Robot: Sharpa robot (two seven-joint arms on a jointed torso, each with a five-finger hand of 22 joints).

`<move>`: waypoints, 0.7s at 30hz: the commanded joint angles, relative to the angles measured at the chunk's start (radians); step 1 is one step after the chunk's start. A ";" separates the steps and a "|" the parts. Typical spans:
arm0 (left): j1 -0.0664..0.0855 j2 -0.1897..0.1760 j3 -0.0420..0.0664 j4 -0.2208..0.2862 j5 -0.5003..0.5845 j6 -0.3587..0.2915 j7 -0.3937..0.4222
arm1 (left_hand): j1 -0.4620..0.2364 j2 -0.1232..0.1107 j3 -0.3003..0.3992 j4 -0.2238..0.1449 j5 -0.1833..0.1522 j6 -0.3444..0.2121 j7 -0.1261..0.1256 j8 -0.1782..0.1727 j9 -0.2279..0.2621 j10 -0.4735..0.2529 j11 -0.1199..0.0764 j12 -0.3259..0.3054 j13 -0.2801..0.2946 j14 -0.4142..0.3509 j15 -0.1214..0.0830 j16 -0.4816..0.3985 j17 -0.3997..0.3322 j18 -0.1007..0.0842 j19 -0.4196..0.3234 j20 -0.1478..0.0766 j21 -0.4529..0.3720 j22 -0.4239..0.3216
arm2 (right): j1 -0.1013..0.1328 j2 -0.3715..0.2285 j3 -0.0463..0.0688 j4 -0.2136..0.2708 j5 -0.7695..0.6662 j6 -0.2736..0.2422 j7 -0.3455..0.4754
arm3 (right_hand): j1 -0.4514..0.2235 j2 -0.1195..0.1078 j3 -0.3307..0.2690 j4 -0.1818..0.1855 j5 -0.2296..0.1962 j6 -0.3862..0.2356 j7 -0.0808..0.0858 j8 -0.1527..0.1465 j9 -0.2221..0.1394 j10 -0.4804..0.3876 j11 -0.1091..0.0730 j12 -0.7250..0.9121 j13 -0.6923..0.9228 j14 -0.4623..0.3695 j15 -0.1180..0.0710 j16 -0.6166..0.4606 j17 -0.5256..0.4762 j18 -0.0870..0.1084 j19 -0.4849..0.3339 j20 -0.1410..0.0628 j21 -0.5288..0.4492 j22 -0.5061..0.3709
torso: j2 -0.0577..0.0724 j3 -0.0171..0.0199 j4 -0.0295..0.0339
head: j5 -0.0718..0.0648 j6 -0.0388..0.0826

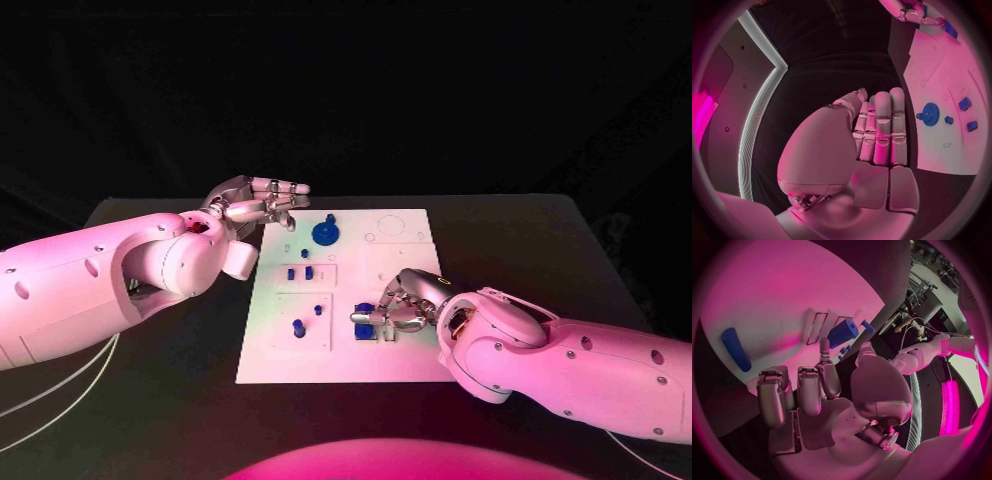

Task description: Assemble the parts on the task board

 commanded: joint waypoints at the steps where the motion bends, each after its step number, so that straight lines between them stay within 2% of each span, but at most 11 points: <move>1: 0.000 0.000 0.001 0.003 0.005 0.016 0.003 | -0.002 0.006 -0.006 0.000 -0.004 -0.005 0.000 -0.001 -0.001 -0.009 0.000 0.004 0.001 -0.001 0.003 -0.004 -0.001 0.013 0.004 0.002 -0.003 -0.001 | -0.001 -0.010 0.000 0.011 -0.043 -0.038 0.008 | 0.011 0.025 0.014 -0.002 0.030 -0.007 -0.001 0.000 0.004 -0.004 0.000 -0.002 0.036 0.082 -0.001 -0.005 0.138 -0.007 0.103 -0.001 0.004 0.263 | 0.000 -0.0001 -0.0007 | -0.001 -0.002; 4: 0.000 -0.001 0.001 0.004 0.005 0.016 0.003 | -0.002 0.006 -0.006 0.000 -0.004 -0.005 0.000 -0.001 -0.001 -0.009 0.000 0.004 0.001 -0.001 0.003 -0.004 -0.001 0.013 0.004 0.002 -0.003 -0.001 | -0.001 -0.029 0.000 0.029 -0.048 -0.045 0.031 | 0.094 0.057 0.032 -0.011 0.115 -0.006 -0.004 0.002 0.013 0.002 -0.003 0.004 0.046 0.083 -0.003 -0.004 0.143 -0.007 0.103 -0.003 0.004 0.263 | 0.000 0.0002 0.0001 | -0.001 -0.002; 7: 0.000 -0.004 0.001 0.004 0.005 0.016 0.003 | -0.002 0.006 -0.006 0.000 -0.004 -0.005 0.000 -0.001 -0.001 -0.009 0.000 0.004 0.001 -0.001 0.003 -0.004 -0.001 0.013 0.004 0.002 -0.003 -0.001 | -0.003 -0.052 0.000 0.056 -0.052 -0.040 0.056 | 0.176 0.067 0.031 -0.023 0.156 -0.005 -0.006 0.003 0.021 0.007 -0.005 0.008 0.055 0.084 -0.004 -0.001 0.148 -0.007 0.103 -0.005 0.004 0.263 | 0.000 0.0008 -0.0005 | 0.001 -0.003; 11: 0.000 -0.006 0.000 0.003 0.005 0.015 0.003 | -0.002 0.006 -0.006 0.000 -0.004 -0.005 0.000 -0.001 -0.001 -0.009 0.000 0.004 0.001 -0.001 0.003 -0.004 -0.001 0.013 0.004 0.002 -0.003 -0.001 | -0.006 -0.070 0.000 0.077 -0.055 -0.025 0.068 | 0.222 0.065 0.029 -0.038 0.160 -0.003 -0.007 0.004 0.025 0.012 -0.006 0.013 0.063 0.085 -0.005 0.000 0.152 -0.007 0.103 -0.006 0.004 0.263 | -0.001 0.0007 -0.0011 | 0.002 -0.005; 15: 0.000 -0.006 0.000 0.001 0.005 0.016 0.003 | -0.002 0.006 -0.006 0.000 -0.004 -0.005 0.000 -0.001 -0.001 -0.009 0.000 0.004 0.001 -0.001 0.003 -0.004 -0.001 0.013 0.004 0.002 -0.003 -0.001 | -0.007 -0.072 0.000 0.080 -0.056 -0.013 0.071 | 0.241 0.067 0.026 -0.042 0.164 -0.003 -0.008 0.004 0.027 0.014 -0.006 0.015 0.066 0.085 -0.006 0.001 0.153 -0.007 0.103 -0.006 0.004 0.263 | -0.001 -0.0002 -0.0021 | 0.001 -0.004; 21: 0.000 -0.003 0.000 0.000 0.005 0.017 0.002 | -0.002 0.006 -0.006 0.000 -0.004 -0.006 0.000 -0.001 -0.001 -0.009 0.000 0.005 0.001 -0.001 0.003 -0.004 -0.001 0.013 0.004 0.002 -0.003 -0.001 | -0.008 -0.061 -0.001 0.072 -0.054 0.004 0.069 | 0.259 0.068 0.022 -0.047 0.173 -0.002 -0.008 0.004 0.029 0.015 -0.007 0.015 0.068 0.085 -0.006 0.001 0.154 -0.007 0.103 -0.007 0.004 0.263 | -0.001 -0.0004 0.0014 | -0.002 -0.002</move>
